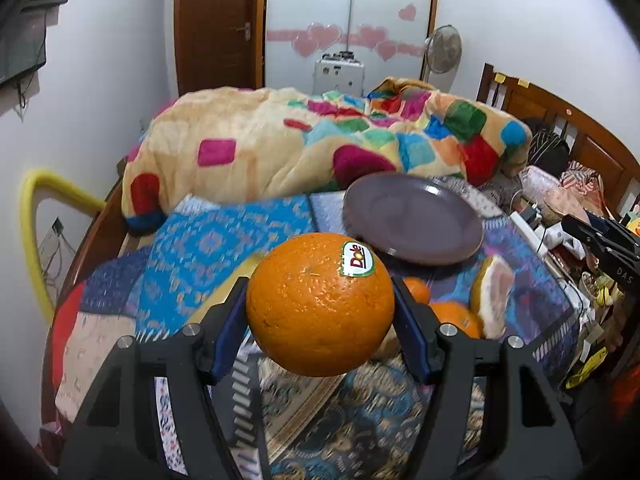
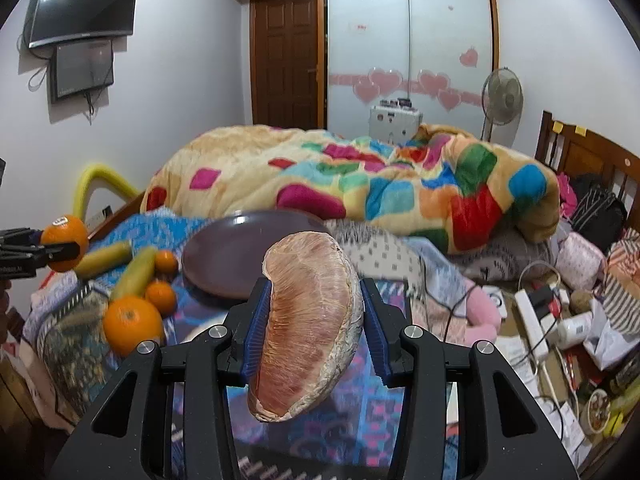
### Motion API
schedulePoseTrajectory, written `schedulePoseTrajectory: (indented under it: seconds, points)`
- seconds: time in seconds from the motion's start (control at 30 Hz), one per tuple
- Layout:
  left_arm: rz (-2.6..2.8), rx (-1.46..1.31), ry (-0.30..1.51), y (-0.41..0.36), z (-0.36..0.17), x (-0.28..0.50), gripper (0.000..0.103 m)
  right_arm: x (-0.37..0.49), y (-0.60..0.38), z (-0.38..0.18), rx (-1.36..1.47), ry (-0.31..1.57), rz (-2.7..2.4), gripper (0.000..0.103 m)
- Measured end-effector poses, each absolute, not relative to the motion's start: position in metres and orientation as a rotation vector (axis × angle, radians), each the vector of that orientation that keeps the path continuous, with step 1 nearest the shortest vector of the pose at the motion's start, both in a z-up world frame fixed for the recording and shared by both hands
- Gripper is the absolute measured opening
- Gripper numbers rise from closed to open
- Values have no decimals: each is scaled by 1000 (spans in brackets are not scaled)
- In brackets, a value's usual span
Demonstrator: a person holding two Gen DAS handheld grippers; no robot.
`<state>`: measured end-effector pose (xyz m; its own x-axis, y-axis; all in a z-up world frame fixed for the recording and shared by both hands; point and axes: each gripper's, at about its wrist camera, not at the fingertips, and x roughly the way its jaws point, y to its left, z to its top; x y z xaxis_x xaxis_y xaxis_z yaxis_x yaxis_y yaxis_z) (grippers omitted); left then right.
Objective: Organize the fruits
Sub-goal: 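Carry orange and pomelo segment onto the brown plate, opening both grippers there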
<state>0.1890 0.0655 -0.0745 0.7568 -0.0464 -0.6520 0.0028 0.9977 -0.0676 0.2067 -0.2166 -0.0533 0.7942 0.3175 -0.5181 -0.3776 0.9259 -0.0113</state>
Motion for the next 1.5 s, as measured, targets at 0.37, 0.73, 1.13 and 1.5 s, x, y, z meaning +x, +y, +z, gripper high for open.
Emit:
schedulePoseTrajectory:
  seconds: [0.37, 0.73, 1.13, 1.5]
  points:
    - [-58, -42, 659, 37, -54, 234, 67, 230, -202, -26, -109, 445, 385, 41]
    - [-95, -56, 700, 22, -62, 285, 67, 280, -179, -37, -124, 469, 389, 41]
    - [-110, -61, 832, 18, -90, 345, 67, 334, -155, -82, -164, 646, 412, 41]
    - [-137, -44, 938, 5, -119, 372, 67, 363, -141, -106, -217, 774, 416, 41]
